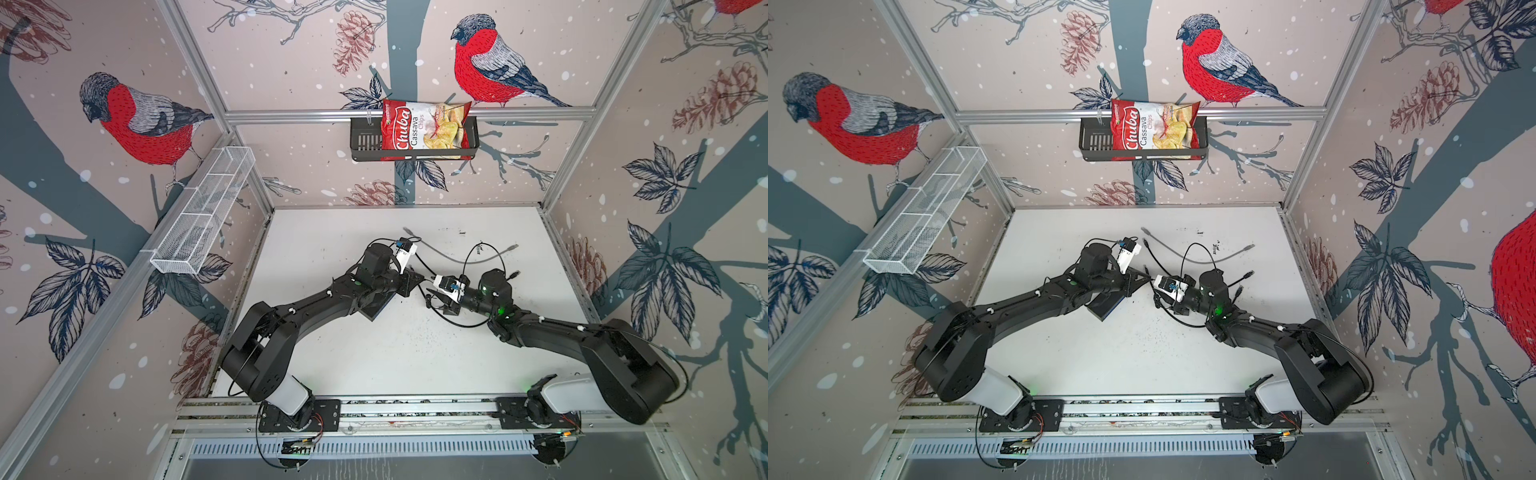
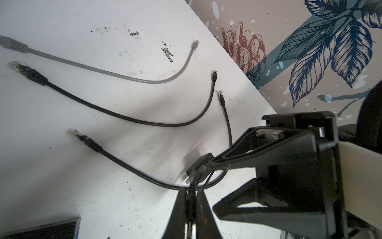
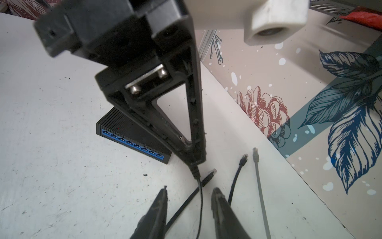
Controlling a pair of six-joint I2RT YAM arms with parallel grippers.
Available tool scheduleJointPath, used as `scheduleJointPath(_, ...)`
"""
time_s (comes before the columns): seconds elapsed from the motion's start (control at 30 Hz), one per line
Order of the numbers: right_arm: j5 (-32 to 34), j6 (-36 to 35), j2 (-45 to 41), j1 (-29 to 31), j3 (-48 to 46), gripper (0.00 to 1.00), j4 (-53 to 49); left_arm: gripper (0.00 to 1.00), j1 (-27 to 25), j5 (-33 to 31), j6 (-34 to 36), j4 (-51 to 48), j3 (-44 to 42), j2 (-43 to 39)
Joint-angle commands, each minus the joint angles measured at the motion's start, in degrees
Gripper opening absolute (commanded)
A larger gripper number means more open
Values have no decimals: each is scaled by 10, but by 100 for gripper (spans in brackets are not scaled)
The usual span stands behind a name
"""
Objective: Insert the plug into the switch port
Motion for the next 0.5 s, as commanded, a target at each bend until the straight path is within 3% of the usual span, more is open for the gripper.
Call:
scheduleJointPath(0.0, -15, 11, 12, 0, 10, 35, 38, 5, 1, 16, 7, 6, 3, -5)
scheduleJointPath(0.27, -34, 31, 30, -2, 28, 26, 52, 5, 1, 28, 0, 14, 4, -5)
scheduleJointPath(0.47, -43, 31, 40, -2, 31, 26, 49, 5, 1, 37, -5, 22, 3, -8)
